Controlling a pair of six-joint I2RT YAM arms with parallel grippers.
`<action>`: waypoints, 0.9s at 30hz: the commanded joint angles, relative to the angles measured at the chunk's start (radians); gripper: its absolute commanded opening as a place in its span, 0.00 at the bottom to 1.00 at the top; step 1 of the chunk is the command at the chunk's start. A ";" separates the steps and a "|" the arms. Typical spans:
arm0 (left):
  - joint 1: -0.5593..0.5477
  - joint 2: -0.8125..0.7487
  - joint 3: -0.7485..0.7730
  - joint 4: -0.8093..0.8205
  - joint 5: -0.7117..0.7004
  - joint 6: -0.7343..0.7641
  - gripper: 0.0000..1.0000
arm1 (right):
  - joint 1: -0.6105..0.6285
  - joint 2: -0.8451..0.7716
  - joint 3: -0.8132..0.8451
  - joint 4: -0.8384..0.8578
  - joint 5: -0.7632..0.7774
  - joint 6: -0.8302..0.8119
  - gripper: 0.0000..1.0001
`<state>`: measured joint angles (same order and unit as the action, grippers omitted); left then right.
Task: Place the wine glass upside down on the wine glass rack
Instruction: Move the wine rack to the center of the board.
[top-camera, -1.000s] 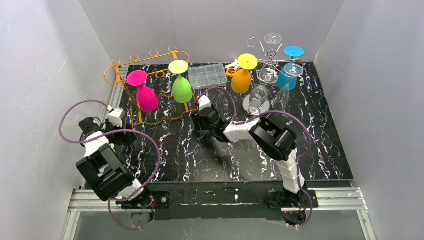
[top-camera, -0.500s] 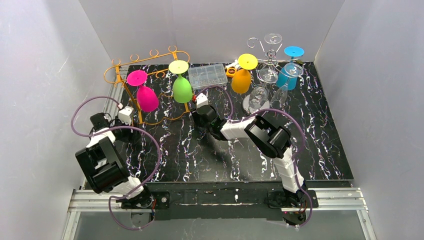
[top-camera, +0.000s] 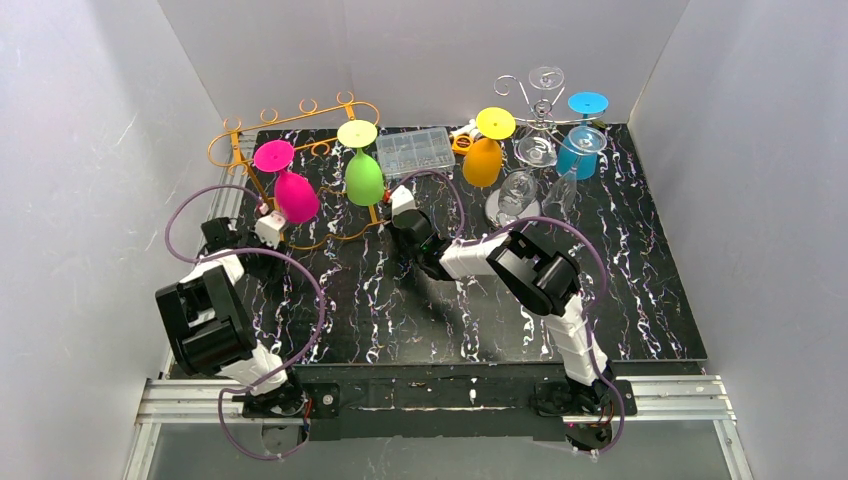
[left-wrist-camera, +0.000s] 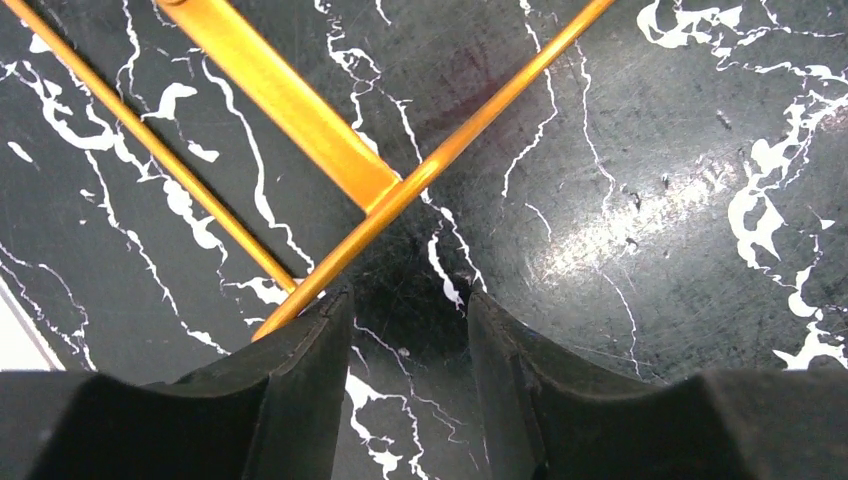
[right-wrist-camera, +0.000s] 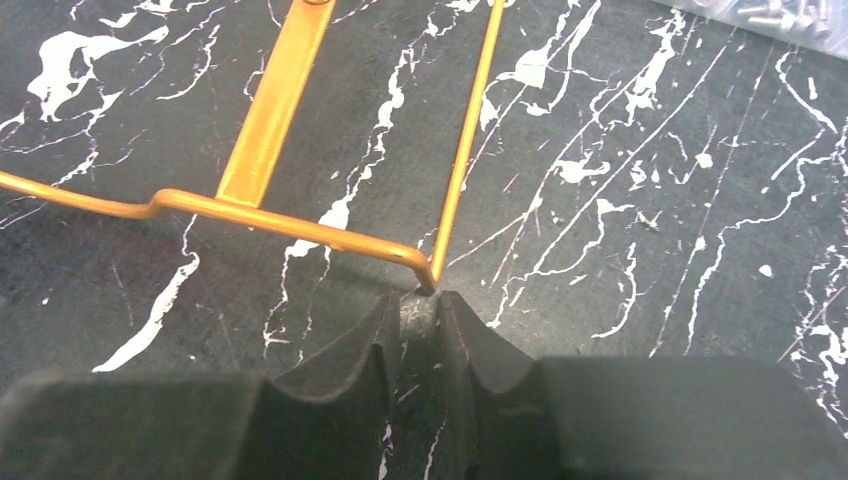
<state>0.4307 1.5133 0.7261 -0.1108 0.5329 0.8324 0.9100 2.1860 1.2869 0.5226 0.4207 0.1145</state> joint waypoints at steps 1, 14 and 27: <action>-0.038 0.004 0.005 0.021 -0.035 0.030 0.41 | -0.006 -0.006 -0.011 0.058 0.077 -0.016 0.22; -0.081 -0.003 -0.007 0.039 -0.084 0.054 0.38 | -0.026 -0.062 -0.125 0.114 0.094 0.012 0.23; -0.081 -0.076 -0.056 0.022 -0.106 0.044 0.41 | -0.075 -0.090 -0.217 0.255 -0.125 0.007 0.69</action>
<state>0.3538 1.4839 0.6973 -0.0681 0.4410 0.8707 0.8434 2.1389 1.1186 0.7126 0.3825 0.1351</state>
